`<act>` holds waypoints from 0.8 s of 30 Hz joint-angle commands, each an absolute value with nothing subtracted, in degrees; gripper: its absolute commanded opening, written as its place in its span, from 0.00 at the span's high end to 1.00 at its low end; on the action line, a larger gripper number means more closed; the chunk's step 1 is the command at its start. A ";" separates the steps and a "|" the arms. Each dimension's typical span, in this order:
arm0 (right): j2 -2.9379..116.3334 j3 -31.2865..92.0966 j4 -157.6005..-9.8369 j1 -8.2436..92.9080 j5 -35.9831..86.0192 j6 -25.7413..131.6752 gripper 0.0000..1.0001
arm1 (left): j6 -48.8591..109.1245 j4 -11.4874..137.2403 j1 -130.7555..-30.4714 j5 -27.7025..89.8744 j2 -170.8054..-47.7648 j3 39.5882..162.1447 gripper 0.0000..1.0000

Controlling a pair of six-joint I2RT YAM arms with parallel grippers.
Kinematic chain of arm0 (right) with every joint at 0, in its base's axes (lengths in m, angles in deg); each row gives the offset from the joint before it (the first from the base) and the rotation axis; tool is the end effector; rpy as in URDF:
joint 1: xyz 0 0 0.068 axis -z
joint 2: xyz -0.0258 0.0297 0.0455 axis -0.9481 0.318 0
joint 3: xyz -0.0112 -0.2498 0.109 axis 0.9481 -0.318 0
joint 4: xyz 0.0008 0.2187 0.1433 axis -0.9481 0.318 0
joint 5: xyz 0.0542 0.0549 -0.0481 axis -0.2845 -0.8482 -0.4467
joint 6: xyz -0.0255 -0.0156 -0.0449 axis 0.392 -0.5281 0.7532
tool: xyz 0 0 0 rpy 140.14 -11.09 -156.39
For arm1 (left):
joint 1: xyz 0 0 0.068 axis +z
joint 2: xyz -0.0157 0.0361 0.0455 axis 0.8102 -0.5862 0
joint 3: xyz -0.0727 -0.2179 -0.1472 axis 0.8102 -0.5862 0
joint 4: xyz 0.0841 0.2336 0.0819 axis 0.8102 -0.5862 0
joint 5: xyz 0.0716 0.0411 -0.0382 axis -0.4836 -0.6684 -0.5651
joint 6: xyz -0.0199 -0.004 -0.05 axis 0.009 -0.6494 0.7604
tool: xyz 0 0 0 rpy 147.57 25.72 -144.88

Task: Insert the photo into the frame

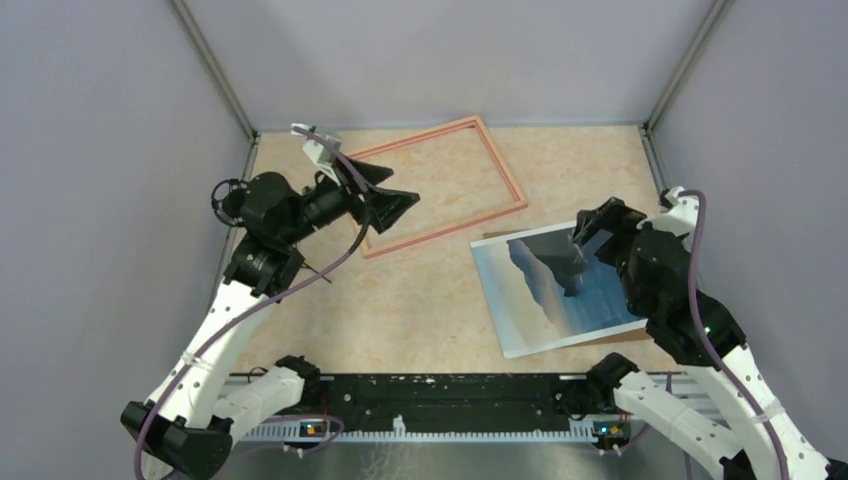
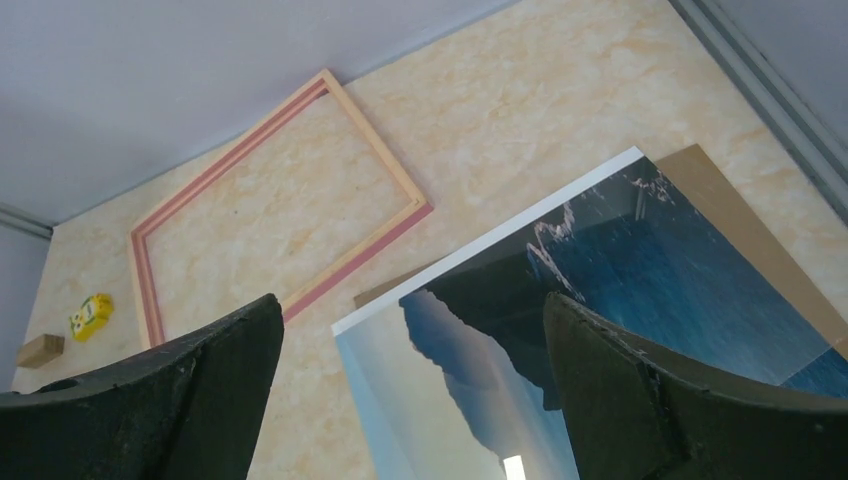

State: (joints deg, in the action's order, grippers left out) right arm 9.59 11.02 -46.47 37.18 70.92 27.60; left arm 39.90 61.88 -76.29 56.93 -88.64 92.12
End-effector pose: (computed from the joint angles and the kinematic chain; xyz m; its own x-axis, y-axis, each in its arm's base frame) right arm 0.0977 0.0399 0.3821 -0.1607 0.3966 -0.9038 0.1611 0.9140 0.3724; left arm 0.1803 -0.0951 0.4429 -0.1537 -0.2629 -0.9525 0.8249 0.4965 -0.2702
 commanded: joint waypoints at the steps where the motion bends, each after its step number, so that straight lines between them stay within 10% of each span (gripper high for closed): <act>1: 13.56 11.64 -43.24 36.92 73.00 27.48 0.01 | 42.68 57.16 -79.64 52.27 -91.10 87.28 0.02; 24: 30.46 5.78 -48.83 36.93 54.96 24.98 0.01 | 71.90 93.05 -94.15 58.93 -122.68 69.53 0.04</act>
